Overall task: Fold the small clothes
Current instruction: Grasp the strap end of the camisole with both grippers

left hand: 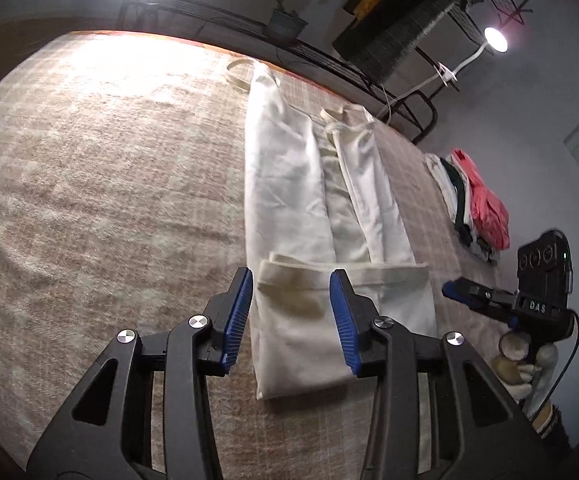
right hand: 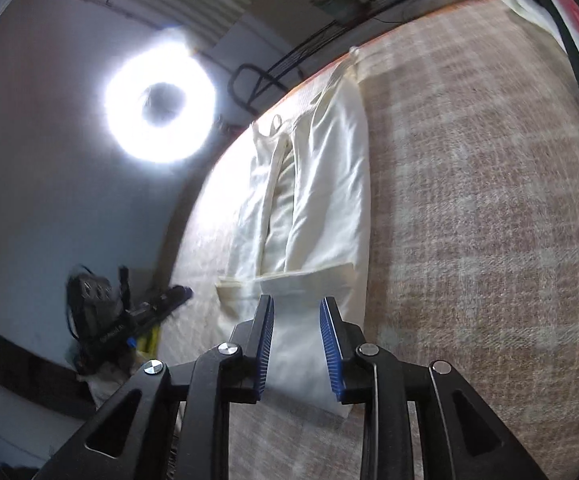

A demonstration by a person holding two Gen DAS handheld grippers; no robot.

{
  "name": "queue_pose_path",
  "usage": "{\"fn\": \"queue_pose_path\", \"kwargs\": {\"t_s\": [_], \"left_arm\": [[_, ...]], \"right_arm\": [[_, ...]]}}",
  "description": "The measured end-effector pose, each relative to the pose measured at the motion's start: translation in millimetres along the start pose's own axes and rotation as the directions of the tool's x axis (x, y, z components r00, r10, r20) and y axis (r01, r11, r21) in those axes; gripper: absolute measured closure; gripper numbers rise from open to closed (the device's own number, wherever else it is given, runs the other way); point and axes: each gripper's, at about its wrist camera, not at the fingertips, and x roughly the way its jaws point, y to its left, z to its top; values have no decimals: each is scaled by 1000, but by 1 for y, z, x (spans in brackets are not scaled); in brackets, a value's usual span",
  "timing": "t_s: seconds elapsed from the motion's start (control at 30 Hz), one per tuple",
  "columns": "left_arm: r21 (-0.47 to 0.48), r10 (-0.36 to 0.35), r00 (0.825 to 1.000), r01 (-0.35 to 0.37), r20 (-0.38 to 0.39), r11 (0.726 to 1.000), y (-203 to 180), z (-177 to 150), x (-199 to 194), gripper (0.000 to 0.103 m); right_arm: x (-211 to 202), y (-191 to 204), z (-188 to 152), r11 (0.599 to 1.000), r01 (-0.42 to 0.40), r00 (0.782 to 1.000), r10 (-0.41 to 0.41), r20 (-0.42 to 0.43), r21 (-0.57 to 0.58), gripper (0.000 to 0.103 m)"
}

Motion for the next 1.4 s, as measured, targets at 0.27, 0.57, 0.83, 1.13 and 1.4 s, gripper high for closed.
{"fn": "queue_pose_path", "kwargs": {"t_s": [0.27,0.57,0.83,1.13,1.4], "left_arm": [[-20,66,998,-66,7,998,-1,15,11,63],[-8,156,988,-156,6,988,27,81,56,63],[-58,102,995,-102,-4,993,39,134,108,63],[7,129,992,-129,-4,992,21,163,152,62],[0,145,989,-145,22,989,26,176,162,87]], "right_arm": [[22,20,19,991,112,994,-111,8,-76,77],[36,26,75,948,259,966,-253,55,-186,73],[65,4,127,945,248,969,-238,71,-215,57],[105,-16,172,946,257,965,-240,108,-198,65],[115,-33,183,947,273,961,-260,98,-171,92]]}}
